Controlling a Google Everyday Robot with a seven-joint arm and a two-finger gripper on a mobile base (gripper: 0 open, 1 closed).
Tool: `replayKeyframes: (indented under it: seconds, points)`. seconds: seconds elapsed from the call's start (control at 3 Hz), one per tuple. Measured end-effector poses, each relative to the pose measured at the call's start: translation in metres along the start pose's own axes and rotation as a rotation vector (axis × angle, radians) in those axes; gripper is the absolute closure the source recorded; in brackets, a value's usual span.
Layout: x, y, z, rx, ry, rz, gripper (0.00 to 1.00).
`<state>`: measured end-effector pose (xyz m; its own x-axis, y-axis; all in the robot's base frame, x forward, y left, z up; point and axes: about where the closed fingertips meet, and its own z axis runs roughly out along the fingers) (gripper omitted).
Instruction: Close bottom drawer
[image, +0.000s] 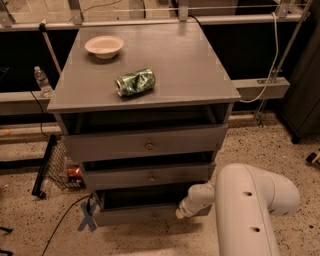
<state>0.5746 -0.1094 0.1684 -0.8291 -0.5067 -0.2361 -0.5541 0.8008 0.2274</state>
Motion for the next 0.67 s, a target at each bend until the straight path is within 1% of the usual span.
replayKeyframes:
  seconds: [0.33, 0.67]
  points:
    - [-0.0138, -0.0072, 0.0041, 0.015, -0.044, -0.024, 1.0]
    - [-0.0203, -0.0116, 0.0074, 0.016, -0.062, -0.033, 1.0]
